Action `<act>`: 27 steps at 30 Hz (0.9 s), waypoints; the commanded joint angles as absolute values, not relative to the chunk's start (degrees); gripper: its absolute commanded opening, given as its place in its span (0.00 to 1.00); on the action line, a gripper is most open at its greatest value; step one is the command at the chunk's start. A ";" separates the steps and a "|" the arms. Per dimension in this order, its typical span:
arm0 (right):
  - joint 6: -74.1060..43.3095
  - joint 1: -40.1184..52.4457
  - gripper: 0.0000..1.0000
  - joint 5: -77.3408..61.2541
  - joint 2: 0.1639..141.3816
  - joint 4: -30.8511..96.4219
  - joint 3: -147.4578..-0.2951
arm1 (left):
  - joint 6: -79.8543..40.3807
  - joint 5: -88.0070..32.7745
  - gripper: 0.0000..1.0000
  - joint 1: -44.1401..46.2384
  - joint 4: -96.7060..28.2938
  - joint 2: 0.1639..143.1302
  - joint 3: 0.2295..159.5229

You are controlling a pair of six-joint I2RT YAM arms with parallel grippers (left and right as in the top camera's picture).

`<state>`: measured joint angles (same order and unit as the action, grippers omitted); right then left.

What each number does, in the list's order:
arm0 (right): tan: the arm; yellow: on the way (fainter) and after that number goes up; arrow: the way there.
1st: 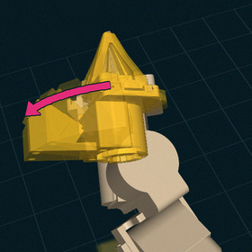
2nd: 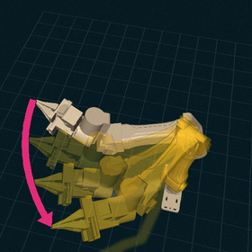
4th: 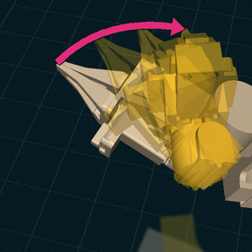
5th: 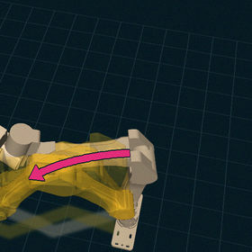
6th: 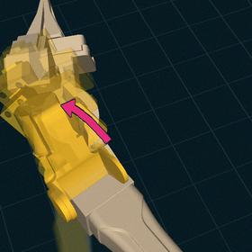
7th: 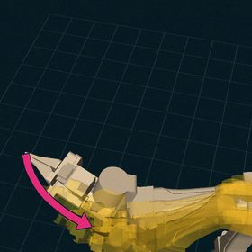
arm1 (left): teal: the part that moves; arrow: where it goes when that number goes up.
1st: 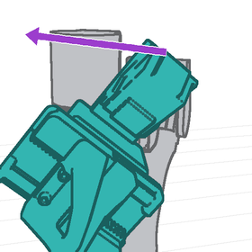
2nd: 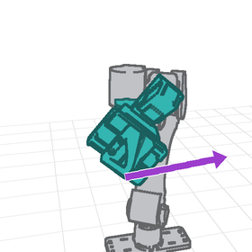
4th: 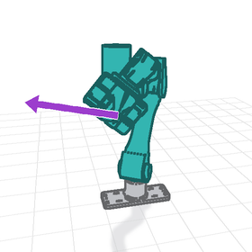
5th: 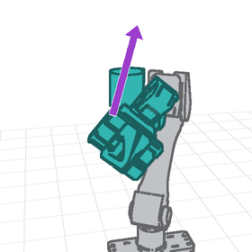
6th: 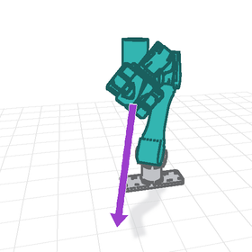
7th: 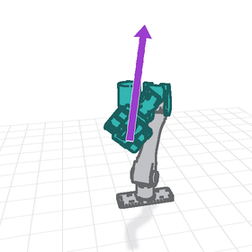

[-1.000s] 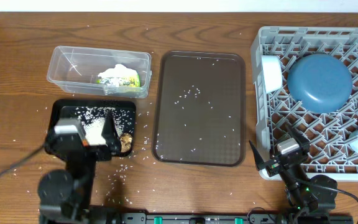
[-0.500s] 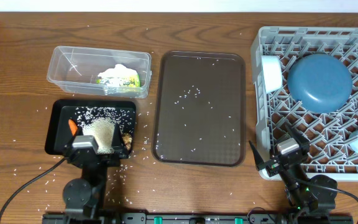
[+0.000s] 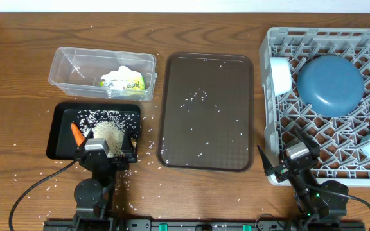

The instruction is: Sort waste into correct bins and load items into the dishwasher rack

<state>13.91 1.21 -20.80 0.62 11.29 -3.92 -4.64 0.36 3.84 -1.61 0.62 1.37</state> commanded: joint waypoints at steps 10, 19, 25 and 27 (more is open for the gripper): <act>13.78 1.69 0.99 -20.84 0.30 11.18 -3.66 | -4.73 0.43 0.98 3.60 -4.03 0.21 0.23; 13.78 1.69 0.99 -20.84 0.30 11.18 -3.66 | -4.73 0.43 0.98 3.60 -4.03 0.23 0.23; 13.78 1.69 0.99 -20.86 0.30 11.18 -3.66 | -4.73 0.43 0.98 3.60 -4.03 0.23 0.23; 13.78 1.69 0.99 -20.86 0.30 11.18 -3.66 | -4.73 0.43 0.98 3.60 -4.03 0.23 0.23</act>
